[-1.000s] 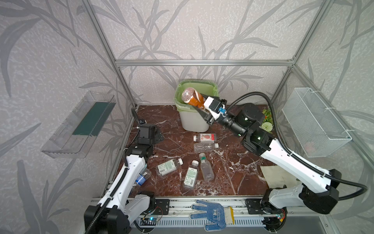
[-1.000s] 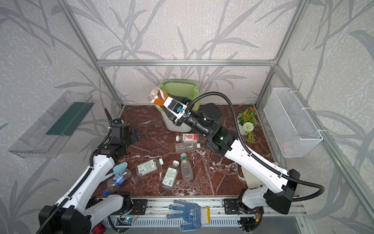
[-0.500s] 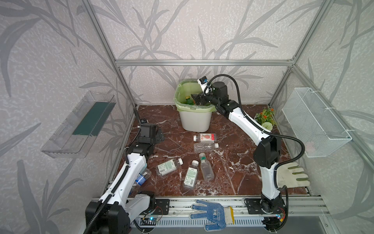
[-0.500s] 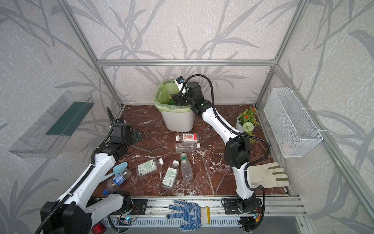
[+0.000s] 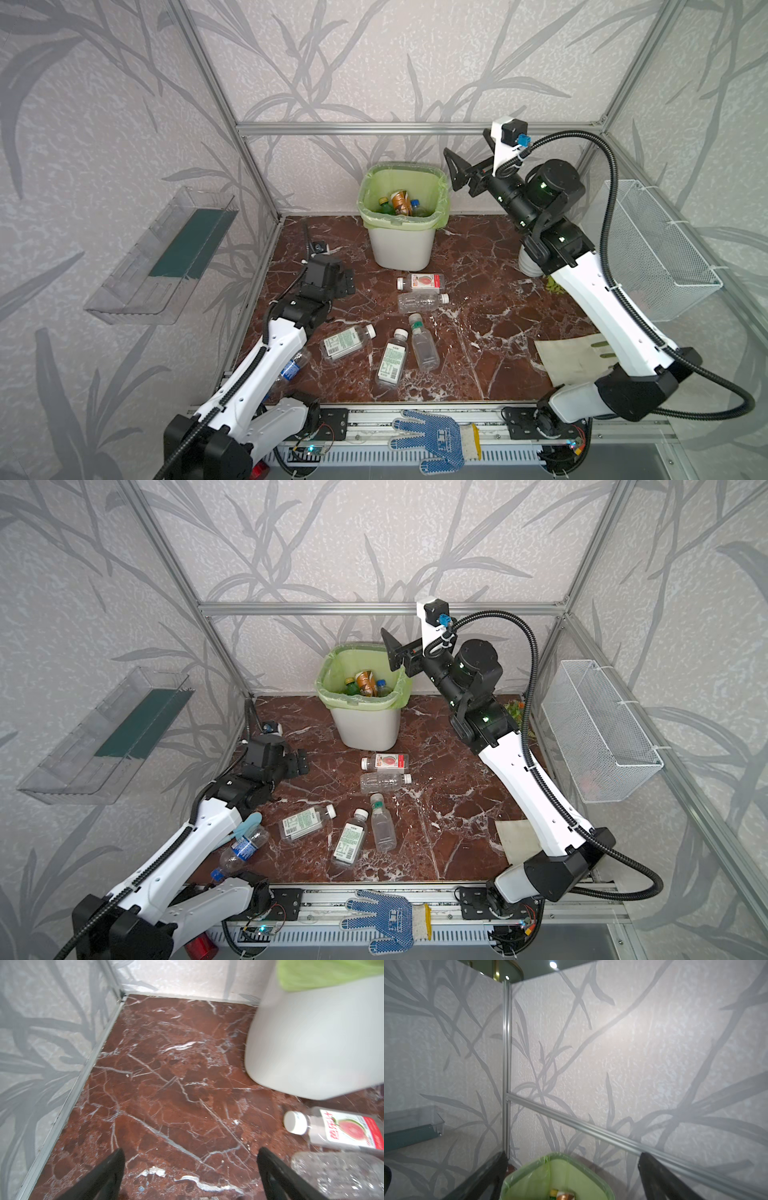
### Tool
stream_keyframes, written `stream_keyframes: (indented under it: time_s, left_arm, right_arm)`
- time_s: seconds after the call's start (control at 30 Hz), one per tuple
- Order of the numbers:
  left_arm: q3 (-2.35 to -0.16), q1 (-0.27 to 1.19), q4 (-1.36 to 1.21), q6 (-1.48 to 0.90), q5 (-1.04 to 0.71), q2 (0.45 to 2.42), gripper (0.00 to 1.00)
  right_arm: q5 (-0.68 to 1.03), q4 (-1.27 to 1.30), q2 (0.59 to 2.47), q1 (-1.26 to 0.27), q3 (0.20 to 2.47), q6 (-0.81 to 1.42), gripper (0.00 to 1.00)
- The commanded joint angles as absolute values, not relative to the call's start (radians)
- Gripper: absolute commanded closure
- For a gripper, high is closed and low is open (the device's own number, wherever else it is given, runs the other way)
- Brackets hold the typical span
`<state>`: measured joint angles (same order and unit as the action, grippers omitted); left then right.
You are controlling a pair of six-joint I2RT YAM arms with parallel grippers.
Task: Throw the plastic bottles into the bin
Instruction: 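Withdraw the right gripper while the left gripper reaches into the clear bottles, then grasp the white-capped green-label clear bottle with the left gripper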
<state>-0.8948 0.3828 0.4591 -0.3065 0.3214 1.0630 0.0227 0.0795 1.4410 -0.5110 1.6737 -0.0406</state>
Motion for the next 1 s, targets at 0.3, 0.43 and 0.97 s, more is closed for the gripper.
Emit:
stream_keyframes:
  time_s: [0.3, 0.43, 0.97]
  left_arm:
    - [-0.942, 0.832, 0.774, -0.579, 0.395, 1.219, 0.01]
    - [-0.945, 0.896, 0.819, -0.668, 0.300, 1.305, 0.01]
    - [-0.959, 0.981, 0.728, -0.680, 0.048, 1.569, 0.11]
  right_arm:
    - [-0.075, -0.170, 1.166, -0.304, 1.009, 0.229, 0.01]
    - [-0.060, -0.179, 1.092, -0.242, 0.900, 0.256, 0.01]
    - [-0.023, -0.186, 1.074, -0.201, 0.822, 0.278, 0.01]
